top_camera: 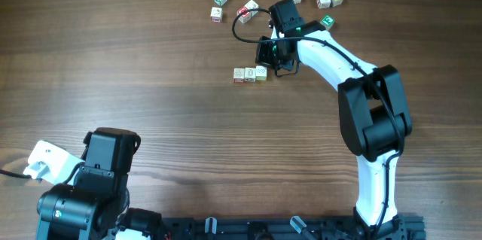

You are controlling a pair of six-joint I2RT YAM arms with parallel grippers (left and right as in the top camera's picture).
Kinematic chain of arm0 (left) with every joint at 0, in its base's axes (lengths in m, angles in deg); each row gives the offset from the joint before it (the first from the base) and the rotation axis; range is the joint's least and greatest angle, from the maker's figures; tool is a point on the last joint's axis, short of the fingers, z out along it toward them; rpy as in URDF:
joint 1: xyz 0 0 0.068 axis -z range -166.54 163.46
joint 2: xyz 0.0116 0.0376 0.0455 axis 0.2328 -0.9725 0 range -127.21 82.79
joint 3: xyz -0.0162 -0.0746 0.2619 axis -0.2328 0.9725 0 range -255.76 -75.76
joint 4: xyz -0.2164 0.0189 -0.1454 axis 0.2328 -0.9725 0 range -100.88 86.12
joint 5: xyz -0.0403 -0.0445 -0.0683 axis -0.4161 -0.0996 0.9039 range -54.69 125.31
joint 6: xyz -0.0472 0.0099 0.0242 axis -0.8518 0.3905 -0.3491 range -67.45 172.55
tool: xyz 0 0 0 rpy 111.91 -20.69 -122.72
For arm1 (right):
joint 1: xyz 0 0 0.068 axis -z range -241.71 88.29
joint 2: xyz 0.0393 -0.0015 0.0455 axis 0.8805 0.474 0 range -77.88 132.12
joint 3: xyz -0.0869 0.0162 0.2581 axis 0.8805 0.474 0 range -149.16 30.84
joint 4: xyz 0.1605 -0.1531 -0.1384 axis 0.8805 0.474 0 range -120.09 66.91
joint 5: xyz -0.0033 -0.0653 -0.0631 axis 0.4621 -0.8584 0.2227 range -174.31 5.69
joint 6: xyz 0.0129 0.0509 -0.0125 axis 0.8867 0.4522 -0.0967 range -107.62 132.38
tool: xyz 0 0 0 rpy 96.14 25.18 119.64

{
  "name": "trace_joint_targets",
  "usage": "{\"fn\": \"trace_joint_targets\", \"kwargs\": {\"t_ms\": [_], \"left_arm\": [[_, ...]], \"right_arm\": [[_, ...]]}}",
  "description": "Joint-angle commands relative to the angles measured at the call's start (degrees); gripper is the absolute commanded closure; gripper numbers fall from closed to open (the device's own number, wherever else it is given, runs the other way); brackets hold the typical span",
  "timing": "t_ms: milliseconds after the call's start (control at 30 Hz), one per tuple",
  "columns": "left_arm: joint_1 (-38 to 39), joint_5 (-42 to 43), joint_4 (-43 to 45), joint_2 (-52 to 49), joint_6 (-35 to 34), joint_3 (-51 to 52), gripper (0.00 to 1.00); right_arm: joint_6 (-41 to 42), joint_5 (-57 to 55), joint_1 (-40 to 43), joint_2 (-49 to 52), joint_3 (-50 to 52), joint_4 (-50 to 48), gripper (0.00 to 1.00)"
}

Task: Form a horizontal line

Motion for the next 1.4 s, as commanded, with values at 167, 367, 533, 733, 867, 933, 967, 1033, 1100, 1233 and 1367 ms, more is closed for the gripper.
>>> {"fn": "trace_joint_targets", "kwargs": {"t_ms": [167,367,533,733,867,933,967,1033,1100,1233,1367], "left_arm": [[-0.5,-0.3,0.0,0.2,-1.2,0.1,0.00],[-0.5,-0.3,0.0,0.2,-1.2,0.1,0.00],[-0.5,-0.3,0.0,0.2,-1.2,0.1,0.00],[-0.5,-0.3,0.0,0.2,-1.2,0.1,0.00],[-0.5,-0.3,0.0,0.2,-1.2,0.1,0.00],[-0.5,-0.3,0.0,0.2,-1.2,0.1,0.00],[-0.5,-0.3,0.0,0.2,-1.2,0.1,0.00],[-0.5,-0.3,0.0,0.2,-1.2,0.1,0.00],[-0.5,-0.3,0.0,0.2,-1.2,0.1,0.00],[-0.5,-0.3,0.0,0.2,-1.2,0.1,0.00],[-0.5,-0.3,0.0,0.2,-1.2,0.1,0.00]], "right_arm": [[-0.2,1.0,-0.3,0.0,-1.1,0.5,0.95],[-0.2,1.4,-0.3,0.0,-1.1,0.6,0.95],[-0.2,1.6,-0.3,0.0,-1.1,0.7,0.95],[-0.4,1.6,-0.3,0.0,-1.1,0.2,0.95],[-2.1,3.1,-0.3,0.0,-1.1,-0.1,0.95],[-2.9,3.5,-0.3,0.0,-1.1,-0.2,0.95],[-3.0,3.5,-0.3,0.0,-1.1,-0.2,0.95],[-3.0,3.5,-0.3,0.0,-1.1,-0.2,0.95],[-3.0,3.6,-0.3,0.0,-1.1,-0.2,0.95],[-3.3,4.0,-0.3,0.0,-1.1,-0.1,0.95],[-3.4,4.2,-0.3,0.0,-1.1,-0.1,0.95]]}}
